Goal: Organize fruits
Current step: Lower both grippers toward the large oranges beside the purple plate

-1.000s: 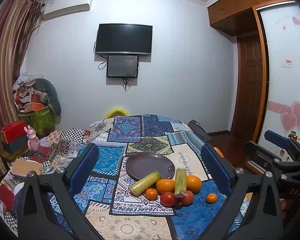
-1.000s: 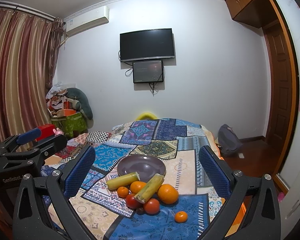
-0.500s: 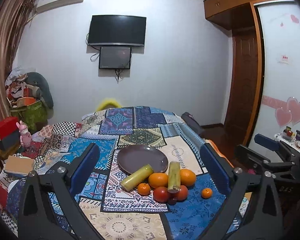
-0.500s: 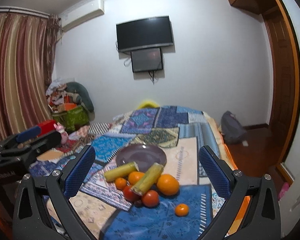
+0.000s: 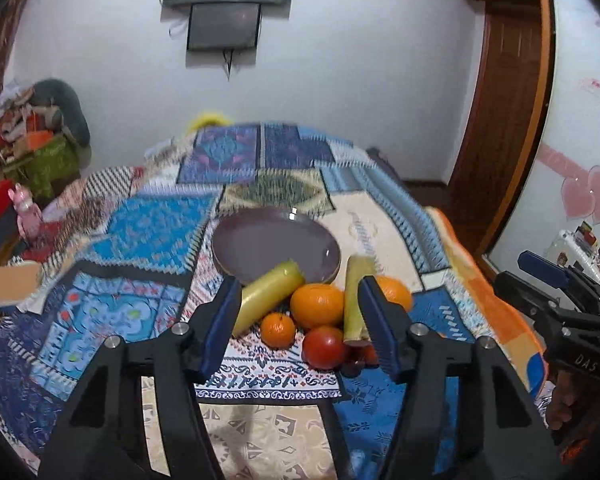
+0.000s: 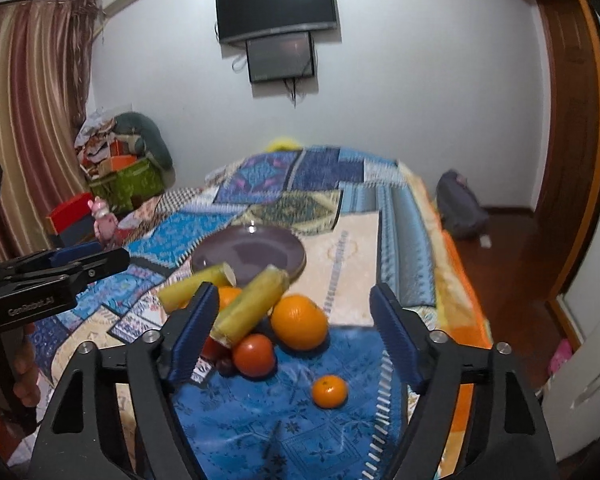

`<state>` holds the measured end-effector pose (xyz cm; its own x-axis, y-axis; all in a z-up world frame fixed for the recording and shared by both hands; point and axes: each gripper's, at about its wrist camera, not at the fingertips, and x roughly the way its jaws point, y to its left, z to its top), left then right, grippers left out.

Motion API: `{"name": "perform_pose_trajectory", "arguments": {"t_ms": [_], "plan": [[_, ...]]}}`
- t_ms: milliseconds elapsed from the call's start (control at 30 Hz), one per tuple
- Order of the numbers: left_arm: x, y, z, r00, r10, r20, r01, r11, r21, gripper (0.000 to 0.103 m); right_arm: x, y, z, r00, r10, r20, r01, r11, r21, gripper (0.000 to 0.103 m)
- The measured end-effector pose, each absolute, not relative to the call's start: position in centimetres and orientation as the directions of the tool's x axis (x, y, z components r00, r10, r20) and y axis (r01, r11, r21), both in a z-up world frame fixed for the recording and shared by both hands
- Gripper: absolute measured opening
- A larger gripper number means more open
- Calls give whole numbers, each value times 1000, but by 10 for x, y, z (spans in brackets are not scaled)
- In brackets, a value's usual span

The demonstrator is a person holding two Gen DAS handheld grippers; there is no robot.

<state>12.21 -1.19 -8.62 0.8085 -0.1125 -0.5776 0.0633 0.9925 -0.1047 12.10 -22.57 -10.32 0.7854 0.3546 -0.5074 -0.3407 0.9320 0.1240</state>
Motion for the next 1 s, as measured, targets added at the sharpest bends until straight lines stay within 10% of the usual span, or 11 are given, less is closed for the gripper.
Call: {"name": "perform_pose_trajectory", "arguments": {"t_ms": [1000], "plan": [[228,-32,-172,606,-180,-775,147,983,-113,58,208,-216,-181,513,440,-737,-372,888,271,68]]}}
